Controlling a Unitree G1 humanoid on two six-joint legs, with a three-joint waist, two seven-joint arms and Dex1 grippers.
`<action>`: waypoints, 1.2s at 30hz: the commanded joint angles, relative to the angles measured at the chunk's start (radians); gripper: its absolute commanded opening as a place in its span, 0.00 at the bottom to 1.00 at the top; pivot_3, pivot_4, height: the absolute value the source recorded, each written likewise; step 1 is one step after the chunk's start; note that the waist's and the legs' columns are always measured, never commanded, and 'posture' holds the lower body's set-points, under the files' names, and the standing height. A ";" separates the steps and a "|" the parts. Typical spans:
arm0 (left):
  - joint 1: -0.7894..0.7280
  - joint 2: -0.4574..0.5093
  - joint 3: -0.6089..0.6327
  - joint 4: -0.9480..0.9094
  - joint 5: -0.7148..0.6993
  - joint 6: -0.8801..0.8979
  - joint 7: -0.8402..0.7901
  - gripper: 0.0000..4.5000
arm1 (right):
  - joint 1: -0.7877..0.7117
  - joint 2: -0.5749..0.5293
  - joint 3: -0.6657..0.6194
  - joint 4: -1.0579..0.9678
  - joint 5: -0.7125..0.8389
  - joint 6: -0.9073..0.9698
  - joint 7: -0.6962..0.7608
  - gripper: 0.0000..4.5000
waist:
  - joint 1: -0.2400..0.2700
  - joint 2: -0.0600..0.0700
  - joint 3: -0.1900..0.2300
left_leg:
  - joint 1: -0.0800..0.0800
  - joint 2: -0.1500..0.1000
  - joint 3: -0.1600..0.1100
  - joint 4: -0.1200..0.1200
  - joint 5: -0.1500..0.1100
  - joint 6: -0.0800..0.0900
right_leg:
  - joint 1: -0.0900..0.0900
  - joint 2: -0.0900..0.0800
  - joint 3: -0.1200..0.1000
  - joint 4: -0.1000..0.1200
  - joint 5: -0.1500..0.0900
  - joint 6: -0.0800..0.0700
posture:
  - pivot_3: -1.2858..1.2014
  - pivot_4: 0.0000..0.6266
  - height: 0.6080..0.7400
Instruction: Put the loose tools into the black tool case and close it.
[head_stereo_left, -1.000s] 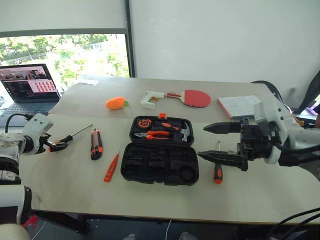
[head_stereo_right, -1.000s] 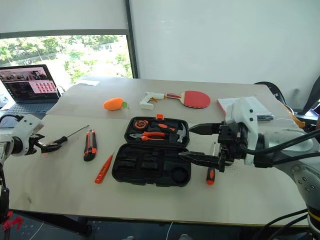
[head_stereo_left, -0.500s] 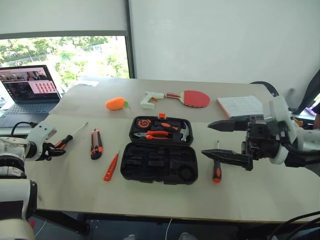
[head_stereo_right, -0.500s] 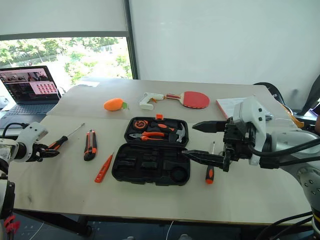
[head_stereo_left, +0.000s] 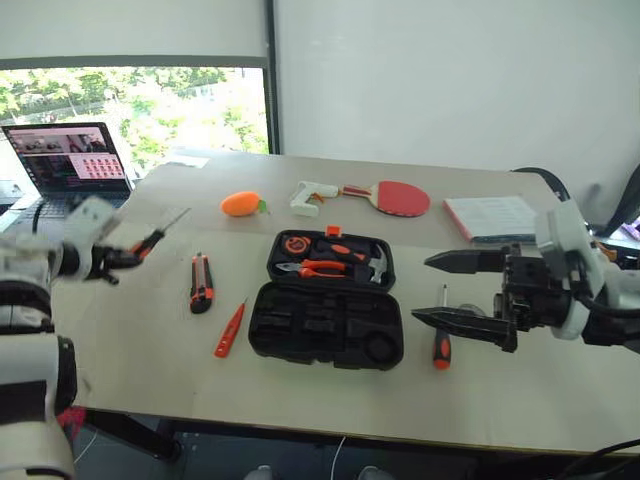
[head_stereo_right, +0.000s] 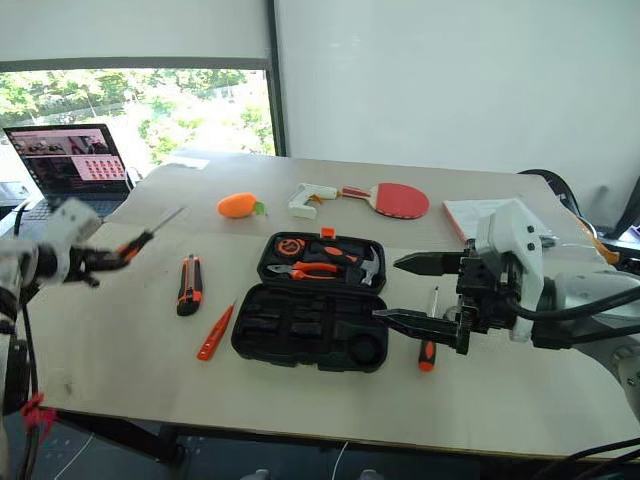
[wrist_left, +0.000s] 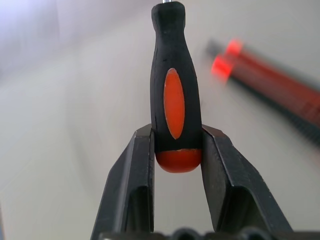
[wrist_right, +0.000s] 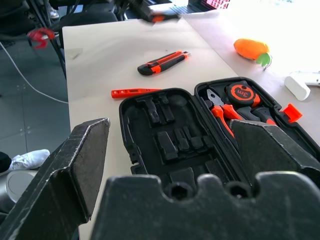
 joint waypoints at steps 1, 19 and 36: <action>-0.002 -0.067 -0.043 -0.178 -0.038 0.026 -0.164 0.19 | 0.024 -0.017 -0.038 -0.019 -0.026 -0.026 -0.006 1.00 | -0.001 0.000 0.000 | 0.000 0.000 0.000 0.000 0.000 0.000 | 0.000 0.000 0.001 -0.001 0.000 0.000 | 0.52 0.24 1.00; 0.190 -0.308 -0.338 -0.562 0.063 -0.002 -0.200 0.19 | 0.210 0.011 -0.147 -0.050 -0.109 -0.037 -0.053 1.00 | -0.027 0.001 0.000 | 0.004 0.000 -0.004 0.001 0.000 0.001 | 0.001 0.002 0.005 0.002 0.000 0.000 | 0.52 0.24 1.00; 0.149 -0.336 -0.344 -0.385 0.121 -0.174 -0.143 0.19 | 0.275 0.039 -0.187 -0.086 -0.118 -0.050 -0.079 1.00 | -0.024 0.001 0.000 | 0.003 0.000 -0.004 0.001 0.000 0.001 | 0.001 0.002 0.005 0.001 0.000 0.000 | 0.52 0.24 1.00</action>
